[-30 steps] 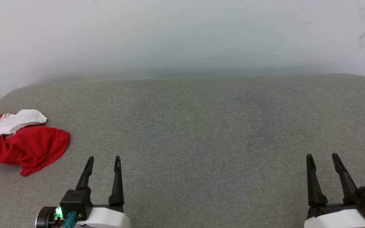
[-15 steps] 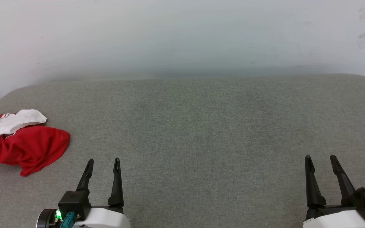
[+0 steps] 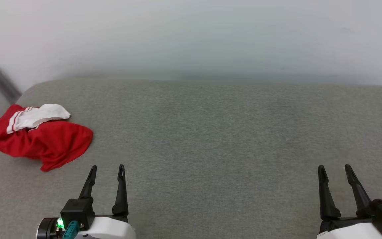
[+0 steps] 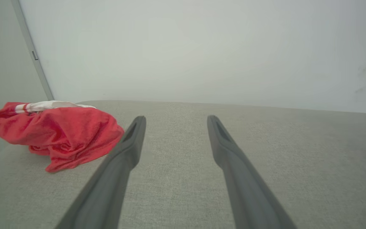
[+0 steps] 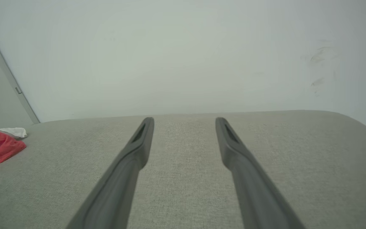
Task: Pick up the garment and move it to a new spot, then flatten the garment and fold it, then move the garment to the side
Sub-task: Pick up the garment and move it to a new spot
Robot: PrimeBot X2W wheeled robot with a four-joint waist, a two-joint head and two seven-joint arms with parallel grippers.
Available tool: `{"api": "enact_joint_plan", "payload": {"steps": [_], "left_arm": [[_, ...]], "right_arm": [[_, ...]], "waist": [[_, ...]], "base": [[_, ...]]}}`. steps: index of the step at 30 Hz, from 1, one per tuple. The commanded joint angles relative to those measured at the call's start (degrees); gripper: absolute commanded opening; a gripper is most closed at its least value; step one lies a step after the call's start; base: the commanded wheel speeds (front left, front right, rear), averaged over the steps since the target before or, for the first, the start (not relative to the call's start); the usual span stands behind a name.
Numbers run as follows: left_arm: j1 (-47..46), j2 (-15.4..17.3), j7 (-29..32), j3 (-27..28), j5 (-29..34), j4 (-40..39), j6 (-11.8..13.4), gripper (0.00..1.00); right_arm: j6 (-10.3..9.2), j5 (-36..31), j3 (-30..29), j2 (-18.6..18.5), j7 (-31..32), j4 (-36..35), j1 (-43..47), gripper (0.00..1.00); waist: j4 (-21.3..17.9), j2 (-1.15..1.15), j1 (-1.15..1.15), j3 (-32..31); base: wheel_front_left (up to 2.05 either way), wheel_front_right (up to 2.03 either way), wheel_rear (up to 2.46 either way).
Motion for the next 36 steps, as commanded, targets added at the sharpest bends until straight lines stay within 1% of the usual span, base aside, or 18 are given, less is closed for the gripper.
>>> {"api": "enact_joint_plan", "payload": {"steps": [1, 9, 10, 11, 12, 20, 25, 31, 36], "left_arm": [[-0.45, -0.03, -0.16, 0.29, 0.24, 0.04, -0.08, 1.00], [-0.81, -0.03, -0.16, 0.61, 0.78, 0.14, 0.13, 1.00], [-0.81, -0.03, -0.16, 0.61, 0.78, 0.14, 0.13, 1.00], [-0.90, -0.03, -0.16, 0.53, 0.82, 0.22, 0.09, 1.00], [-1.12, -0.02, -0.16, 0.58, 1.00, 0.28, 0.07, 1.00], [-0.90, -0.04, -0.16, 1.31, 1.00, 0.37, 0.20, 1.00], [-0.64, -0.04, -0.16, 1.94, 0.71, 0.49, 0.21, 1.00], [-0.36, -0.04, -0.16, 2.31, 0.66, 0.55, 0.22, 1.00], [-1.03, -0.04, -0.16, 3.09, 0.35, 0.81, -0.08, 1.00]], "right_arm": [[-0.02, -0.45, 0.13, 0.04, -0.14, -0.20, 0.49, 1.00], [-0.02, -0.91, 0.40, 0.05, -0.14, -0.36, 0.85, 1.00], [-0.02, -0.91, 0.40, 0.05, -0.14, -0.36, 0.85, 1.00], [-0.02, -1.05, 0.20, 0.05, -0.14, -0.42, 0.90, 1.00], [-0.02, -0.93, 0.10, 0.05, -0.14, -0.49, 0.88, 1.00], [-0.02, -1.66, 0.27, 0.04, -0.14, -0.65, 0.75, 1.00], [-0.02, -2.09, 0.44, 0.04, -0.14, -0.76, 0.55, 1.00], [-0.02, -2.55, 0.58, 0.04, -0.14, -0.75, 0.53, 1.00], [-0.02, -3.10, 0.74, 0.03, -0.14, -0.93, 0.05, 1.00]], "waist": [[1.67, 0.00, 0.00, 0.13], [7.92, 0.00, 0.00, 0.40], [7.92, 0.00, 0.00, 0.40], [8.93, 0.00, 0.00, 0.42], [10.80, 0.00, 0.00, 0.50], [17.80, 0.00, 0.00, 0.67], [21.52, 0.00, 0.00, 0.73], [24.44, 0.00, 0.00, 0.85], [25.08, 0.00, 0.00, 1.59]], "base": [[0.00, 0.00, 0.00], [0.00, 0.00, 0.00], [0.00, 0.00, 0.00], [0.00, 0.00, 0.00], [0.00, 0.00, 0.00], [0.00, 0.00, 0.00], [0.00, 0.00, 0.00], [0.00, 0.00, 0.00], [0.00, 0.00, 0.00]]}}
